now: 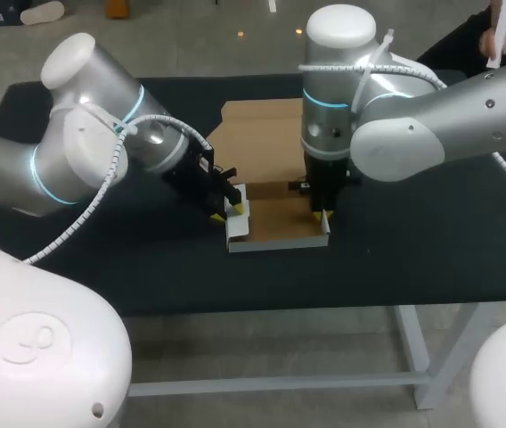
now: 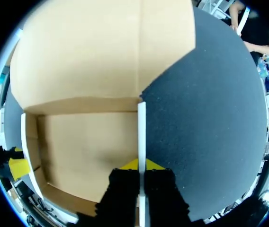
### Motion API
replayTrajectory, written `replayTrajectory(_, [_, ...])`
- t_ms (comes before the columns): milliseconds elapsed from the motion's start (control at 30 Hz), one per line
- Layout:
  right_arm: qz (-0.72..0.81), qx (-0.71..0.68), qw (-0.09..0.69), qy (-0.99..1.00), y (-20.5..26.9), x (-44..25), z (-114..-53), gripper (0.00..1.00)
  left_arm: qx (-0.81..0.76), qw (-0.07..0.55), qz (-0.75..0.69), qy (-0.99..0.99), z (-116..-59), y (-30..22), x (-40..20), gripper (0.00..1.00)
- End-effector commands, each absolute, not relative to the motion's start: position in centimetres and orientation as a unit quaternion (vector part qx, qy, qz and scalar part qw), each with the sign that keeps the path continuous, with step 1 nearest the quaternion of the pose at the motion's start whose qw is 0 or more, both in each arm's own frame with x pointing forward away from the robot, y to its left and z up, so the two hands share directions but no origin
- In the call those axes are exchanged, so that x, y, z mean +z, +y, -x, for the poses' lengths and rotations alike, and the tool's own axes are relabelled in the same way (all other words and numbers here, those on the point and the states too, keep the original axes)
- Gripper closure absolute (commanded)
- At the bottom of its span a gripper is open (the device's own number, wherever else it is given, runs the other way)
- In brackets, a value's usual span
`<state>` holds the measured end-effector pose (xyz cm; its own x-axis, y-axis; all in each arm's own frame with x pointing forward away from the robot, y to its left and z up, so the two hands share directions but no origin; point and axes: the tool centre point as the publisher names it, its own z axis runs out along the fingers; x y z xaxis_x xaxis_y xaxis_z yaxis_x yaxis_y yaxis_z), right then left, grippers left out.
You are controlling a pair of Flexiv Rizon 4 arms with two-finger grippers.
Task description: Assemble the packaging by folding the flat box into shape, placing the metal phone stand inside, and closing the box properly
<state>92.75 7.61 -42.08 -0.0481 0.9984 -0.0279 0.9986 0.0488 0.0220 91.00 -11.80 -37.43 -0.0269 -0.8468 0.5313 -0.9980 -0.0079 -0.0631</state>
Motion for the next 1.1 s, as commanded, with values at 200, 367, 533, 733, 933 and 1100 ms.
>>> replayTrajectory(200, [-0.689, -0.004, 0.017, 0.724, 7.8, -42.1, -92.8, 1.0, 0.178, 0.151, -0.694, -0.681, -91.8, -12.0, -38.2, 0.56])
replayTrajectory(367, [-0.689, -0.004, 0.017, 0.724, 7.8, -42.1, -92.8, 1.0, 0.164, 0.141, -0.703, -0.677, -92.0, -11.8, -38.5, 0.58])
replayTrajectory(533, [-0.689, -0.004, 0.017, 0.724, 7.8, -42.1, -92.8, 1.0, 0.151, 0.123, -0.717, -0.669, -92.0, -11.5, -38.6, 0.63])
replayTrajectory(733, [-0.689, -0.004, 0.017, 0.724, 7.8, -42.1, -92.8, 1.0, 0.14, 0.111, -0.722, -0.668, -92.0, -11.3, -38.8, 0.72])
replayTrajectory(933, [-0.689, -0.004, 0.017, 0.724, 7.8, -42.1, -92.8, 1.0, 0.125, 0.099, -0.724, -0.671, -91.4, -11.3, -38.9, 0.73])
replayTrajectory(1100, [-0.689, -0.004, 0.017, 0.724, 7.8, -42.1, -92.8, 1.0, 0.108, 0.085, -0.727, -0.672, -91.4, -11.4, -39.1, 0.74])
